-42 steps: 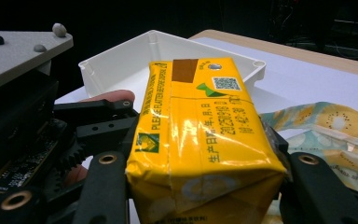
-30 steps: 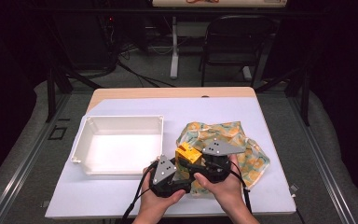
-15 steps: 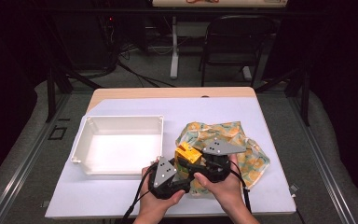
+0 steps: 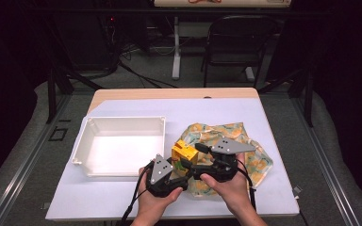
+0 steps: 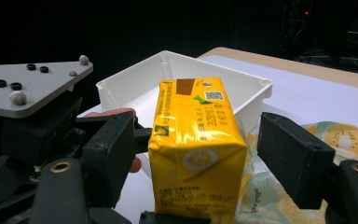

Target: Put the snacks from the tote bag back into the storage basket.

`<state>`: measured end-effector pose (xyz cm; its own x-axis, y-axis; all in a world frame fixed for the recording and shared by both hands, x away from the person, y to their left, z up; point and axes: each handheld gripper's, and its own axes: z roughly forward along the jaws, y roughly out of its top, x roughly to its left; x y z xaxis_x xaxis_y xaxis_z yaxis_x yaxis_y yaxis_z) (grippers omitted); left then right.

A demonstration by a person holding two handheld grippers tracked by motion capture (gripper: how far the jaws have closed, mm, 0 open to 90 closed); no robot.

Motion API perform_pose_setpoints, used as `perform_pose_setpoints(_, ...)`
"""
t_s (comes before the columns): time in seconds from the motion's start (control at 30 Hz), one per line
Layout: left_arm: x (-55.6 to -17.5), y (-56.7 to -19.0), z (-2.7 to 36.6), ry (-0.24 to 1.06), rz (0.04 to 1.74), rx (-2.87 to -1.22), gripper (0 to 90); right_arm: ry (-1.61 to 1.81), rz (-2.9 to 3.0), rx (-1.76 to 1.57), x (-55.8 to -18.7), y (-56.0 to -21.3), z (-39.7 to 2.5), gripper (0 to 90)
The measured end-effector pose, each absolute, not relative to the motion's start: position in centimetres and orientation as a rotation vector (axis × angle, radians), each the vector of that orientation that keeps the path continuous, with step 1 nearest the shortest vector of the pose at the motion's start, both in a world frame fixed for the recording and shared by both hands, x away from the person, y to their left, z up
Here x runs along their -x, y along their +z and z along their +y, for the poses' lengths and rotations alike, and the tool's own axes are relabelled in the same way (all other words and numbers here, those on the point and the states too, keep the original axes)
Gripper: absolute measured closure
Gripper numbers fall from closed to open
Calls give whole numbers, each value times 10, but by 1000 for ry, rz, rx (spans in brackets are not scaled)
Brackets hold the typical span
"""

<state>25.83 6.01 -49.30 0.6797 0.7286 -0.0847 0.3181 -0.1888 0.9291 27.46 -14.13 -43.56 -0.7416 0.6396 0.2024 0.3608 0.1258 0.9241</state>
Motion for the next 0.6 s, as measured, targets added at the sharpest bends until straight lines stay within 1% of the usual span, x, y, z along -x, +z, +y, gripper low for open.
perform_pose_setpoints(0.3, -262, -490, 70, 477, 858, -1755, 317, 1690, 2130, -986, -276, -431, -151, 263)
perform_pose_setpoints(0.6, -263, -486, 80, 506, 871, -1732, 317, 1663, 2090, -1022, -281, -434, -159, 229)
